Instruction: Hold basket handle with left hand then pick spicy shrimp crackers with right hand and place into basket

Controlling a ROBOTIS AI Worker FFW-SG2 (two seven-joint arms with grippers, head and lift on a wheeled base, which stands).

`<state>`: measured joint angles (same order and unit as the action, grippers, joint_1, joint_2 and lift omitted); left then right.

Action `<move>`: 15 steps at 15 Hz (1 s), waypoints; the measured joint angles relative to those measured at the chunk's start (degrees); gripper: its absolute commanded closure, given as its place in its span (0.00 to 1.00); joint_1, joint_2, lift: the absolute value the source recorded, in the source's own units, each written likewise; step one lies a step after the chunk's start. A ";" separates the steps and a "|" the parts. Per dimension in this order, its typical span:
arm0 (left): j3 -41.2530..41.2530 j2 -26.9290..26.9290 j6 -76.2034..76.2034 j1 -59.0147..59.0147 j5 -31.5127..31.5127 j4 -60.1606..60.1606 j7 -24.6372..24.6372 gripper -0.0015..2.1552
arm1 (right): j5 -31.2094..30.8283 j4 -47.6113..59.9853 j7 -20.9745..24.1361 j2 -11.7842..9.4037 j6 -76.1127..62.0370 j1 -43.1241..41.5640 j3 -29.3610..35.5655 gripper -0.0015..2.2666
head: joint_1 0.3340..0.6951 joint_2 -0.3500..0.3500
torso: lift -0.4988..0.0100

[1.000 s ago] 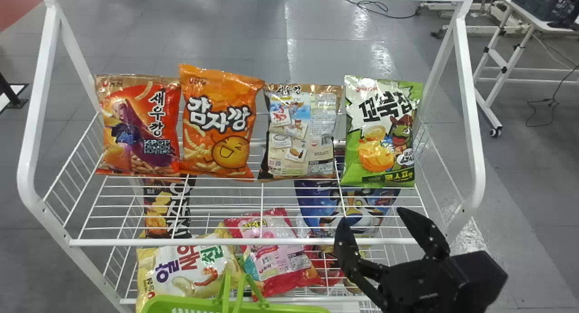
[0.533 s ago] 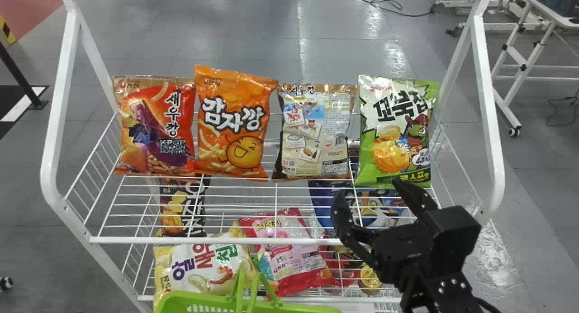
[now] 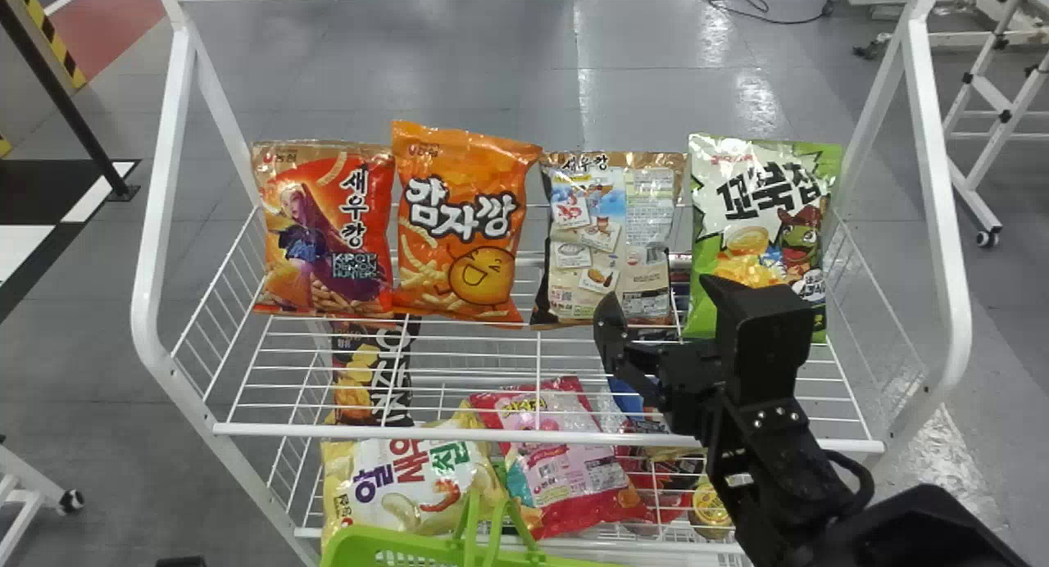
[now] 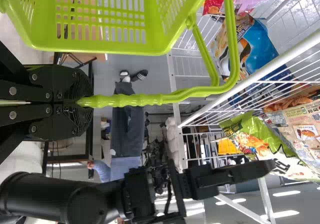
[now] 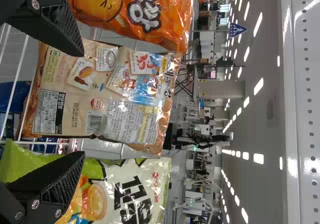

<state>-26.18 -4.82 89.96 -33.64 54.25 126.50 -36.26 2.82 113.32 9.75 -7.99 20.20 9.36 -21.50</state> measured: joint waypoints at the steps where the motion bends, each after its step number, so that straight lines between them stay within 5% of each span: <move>1: 0.18 -0.05 0.00 0.03 -0.04 -0.19 -0.08 0.88 | -0.01 -0.76 0.00 0.66 0.85 -1.15 -0.24 0.05 | 1.00 0.61 | 0.91; 15: 1.97 -0.54 0.00 1.23 -0.20 -3.29 -1.18 0.88 | -0.71 -18.79 -0.09 6.99 4.80 -17.46 -1.71 0.05 | 1.00 0.66 | 0.91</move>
<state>-24.21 -5.36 89.96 -32.41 54.05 123.20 -37.44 2.11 94.54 9.66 -1.00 25.00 -8.09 -23.22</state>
